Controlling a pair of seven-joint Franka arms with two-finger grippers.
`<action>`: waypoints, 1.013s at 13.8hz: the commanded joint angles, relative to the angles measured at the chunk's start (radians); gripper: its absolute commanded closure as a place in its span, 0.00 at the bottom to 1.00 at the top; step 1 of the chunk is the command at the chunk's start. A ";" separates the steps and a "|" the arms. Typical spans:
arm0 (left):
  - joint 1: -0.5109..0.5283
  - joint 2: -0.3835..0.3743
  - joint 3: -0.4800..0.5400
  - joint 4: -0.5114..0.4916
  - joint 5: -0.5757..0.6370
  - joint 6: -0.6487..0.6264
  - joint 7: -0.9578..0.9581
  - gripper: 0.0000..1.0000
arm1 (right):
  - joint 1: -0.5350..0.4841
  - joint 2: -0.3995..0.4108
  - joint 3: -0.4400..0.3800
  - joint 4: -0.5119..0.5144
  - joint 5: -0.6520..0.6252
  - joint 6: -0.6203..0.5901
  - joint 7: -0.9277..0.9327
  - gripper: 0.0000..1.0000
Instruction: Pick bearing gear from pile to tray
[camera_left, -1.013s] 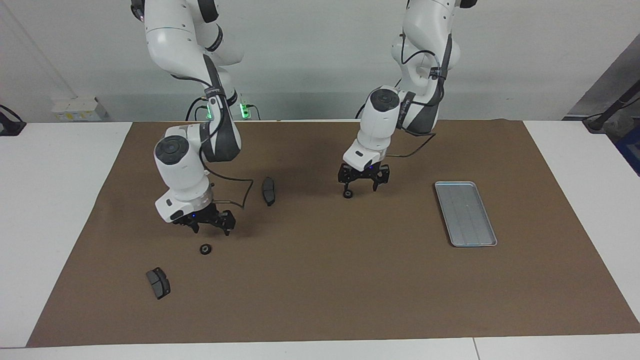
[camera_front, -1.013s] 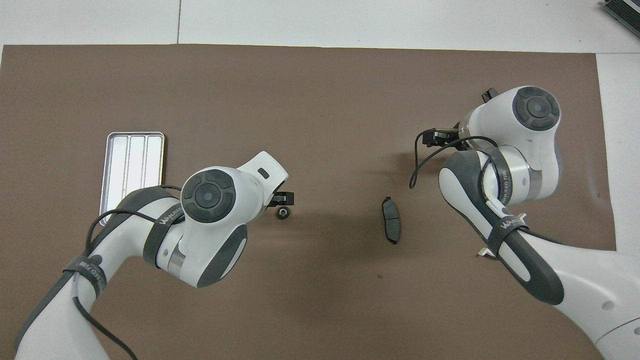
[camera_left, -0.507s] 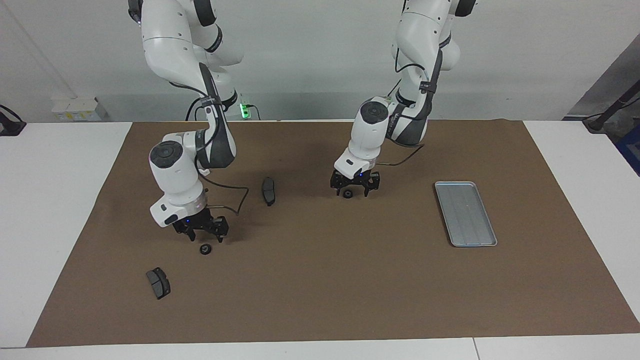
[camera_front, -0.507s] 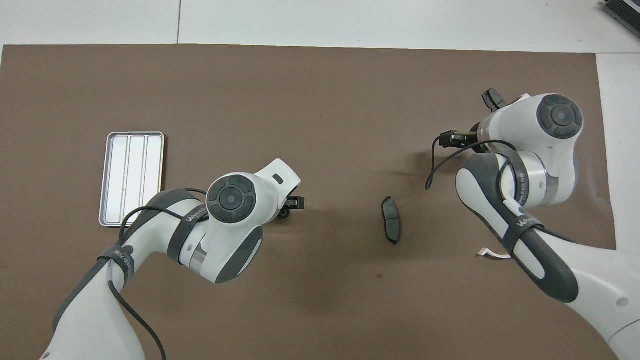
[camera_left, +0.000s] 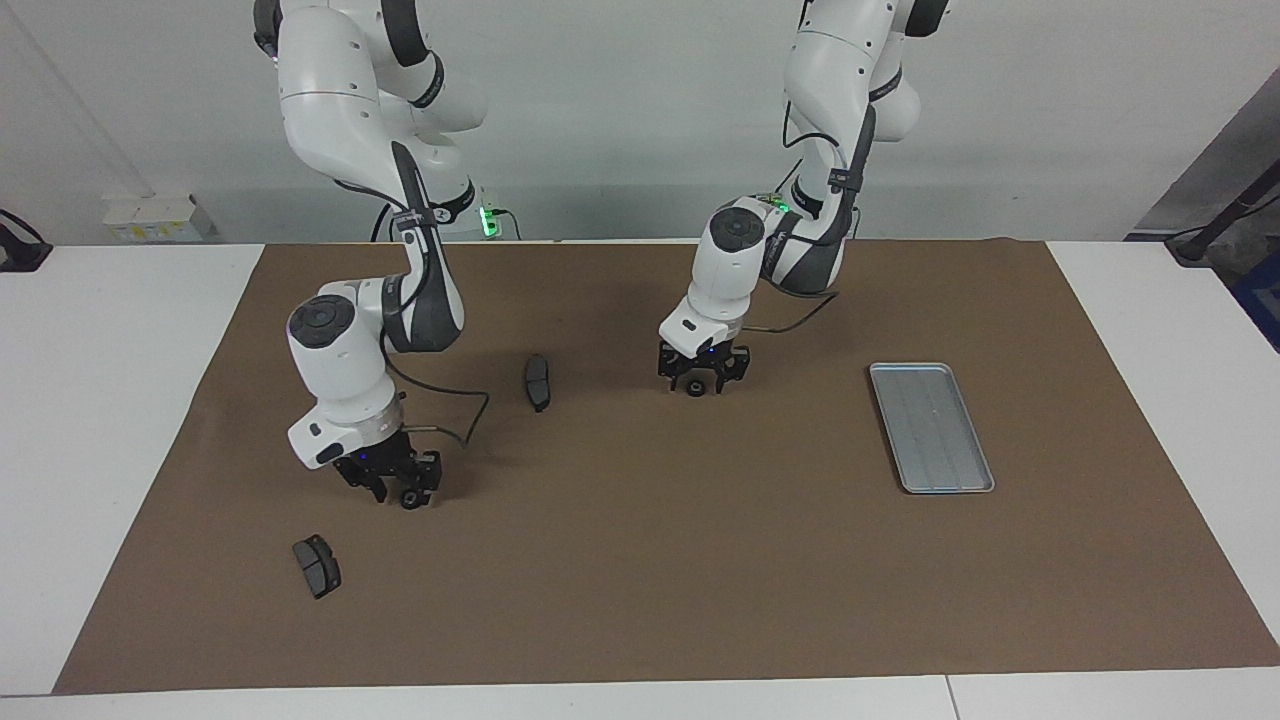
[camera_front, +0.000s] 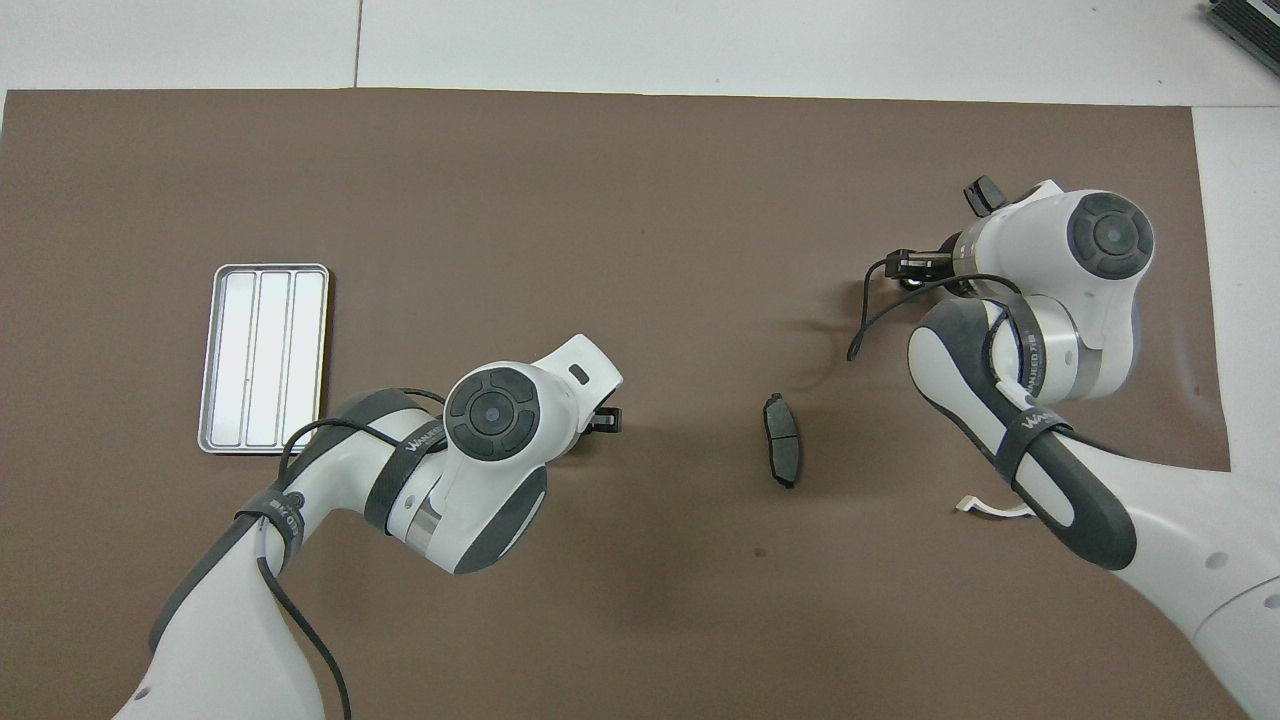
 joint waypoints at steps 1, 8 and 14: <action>-0.029 -0.017 0.018 -0.023 -0.001 -0.014 -0.007 0.44 | -0.013 0.019 0.013 0.017 -0.014 0.022 -0.022 0.42; -0.023 -0.018 0.018 -0.003 -0.001 -0.062 -0.005 0.85 | 0.005 -0.001 0.014 0.016 -0.006 -0.012 -0.009 0.98; 0.237 -0.011 0.025 0.227 0.007 -0.227 0.024 0.86 | 0.092 -0.062 0.051 0.060 0.003 -0.125 0.157 0.98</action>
